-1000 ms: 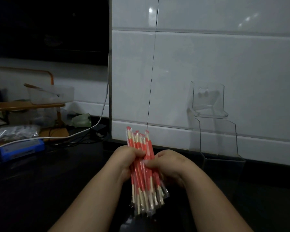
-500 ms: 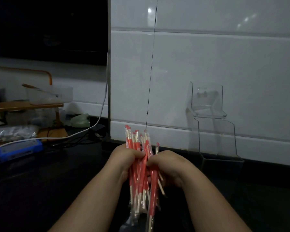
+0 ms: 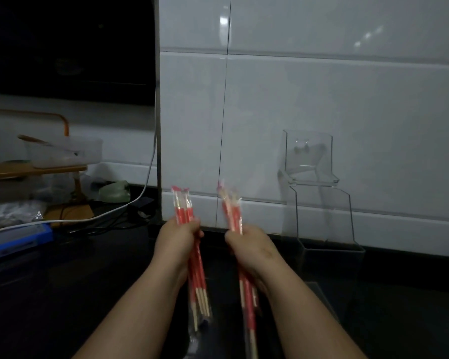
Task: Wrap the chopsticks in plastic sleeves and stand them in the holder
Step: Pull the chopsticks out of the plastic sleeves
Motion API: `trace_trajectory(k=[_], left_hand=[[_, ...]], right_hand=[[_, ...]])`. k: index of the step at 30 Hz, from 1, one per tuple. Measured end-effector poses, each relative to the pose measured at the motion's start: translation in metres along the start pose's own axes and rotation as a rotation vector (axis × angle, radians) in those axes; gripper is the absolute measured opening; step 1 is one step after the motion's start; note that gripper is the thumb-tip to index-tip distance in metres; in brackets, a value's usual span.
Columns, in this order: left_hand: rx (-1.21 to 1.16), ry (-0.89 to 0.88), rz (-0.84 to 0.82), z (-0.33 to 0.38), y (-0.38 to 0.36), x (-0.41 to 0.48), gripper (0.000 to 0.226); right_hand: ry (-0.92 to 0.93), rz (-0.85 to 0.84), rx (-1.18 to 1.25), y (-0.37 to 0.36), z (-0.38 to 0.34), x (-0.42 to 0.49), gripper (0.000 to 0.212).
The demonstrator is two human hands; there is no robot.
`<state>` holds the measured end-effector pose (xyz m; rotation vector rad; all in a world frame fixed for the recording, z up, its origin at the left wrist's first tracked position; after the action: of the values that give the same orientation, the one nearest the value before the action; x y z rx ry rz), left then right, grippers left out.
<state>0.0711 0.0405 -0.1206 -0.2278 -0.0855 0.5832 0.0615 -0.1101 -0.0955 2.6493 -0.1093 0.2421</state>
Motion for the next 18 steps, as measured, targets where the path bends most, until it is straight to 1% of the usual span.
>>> trace_trajectory(k=[3,5,6,7,9,11,12,14,16,18], left_hand=[[-0.145,-0.275,0.060,0.024,0.003,-0.010,0.013],[-0.179,-0.429,0.062,0.036,0.004,-0.019,0.012],[-0.195,-0.464,0.034,0.040,0.004,-0.023,0.011],[-0.199,-0.478,-0.002,0.040,0.003,-0.026,0.011],[-0.157,-0.492,-0.049,0.037,0.000,-0.027,0.013],[-0.072,-0.505,-0.044,0.032,-0.003,-0.025,0.019],[-0.016,-0.503,-0.038,0.029,-0.005,-0.023,0.022],[0.120,-0.437,-0.048,0.022,-0.007,-0.019,0.025],[0.207,-0.338,-0.049,0.014,-0.007,-0.014,0.024],[0.222,-0.296,-0.004,0.013,-0.004,-0.010,0.024]], right_hand=[[0.171,0.234,0.227,0.012,-0.011,0.003,0.030],[0.228,0.323,0.442,0.016,-0.016,0.001,0.032],[0.250,0.336,0.536,0.017,-0.016,0.000,0.031],[0.268,0.334,0.583,0.016,-0.017,0.000,0.031],[0.271,0.280,0.566,0.010,-0.014,0.001,0.027],[0.216,0.208,0.469,0.001,-0.006,0.006,0.019],[0.180,0.175,0.395,-0.004,-0.001,0.008,0.019],[0.095,0.112,0.278,-0.014,0.009,0.012,0.022],[-0.013,0.057,0.323,-0.021,0.017,0.012,0.019],[-0.089,0.047,0.420,-0.022,0.020,0.011,0.016]])
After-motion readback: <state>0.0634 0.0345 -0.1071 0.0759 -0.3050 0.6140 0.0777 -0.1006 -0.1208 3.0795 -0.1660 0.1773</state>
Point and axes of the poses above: each hand's wrist, its own x-axis towards the middle knuckle, its own y-axis out of the back of the hand, z = x × y, the point moved 4 cm from there along x, towards the middle knuckle, and after that the axes turned 7 degrees about z, right-handed, at the moved point
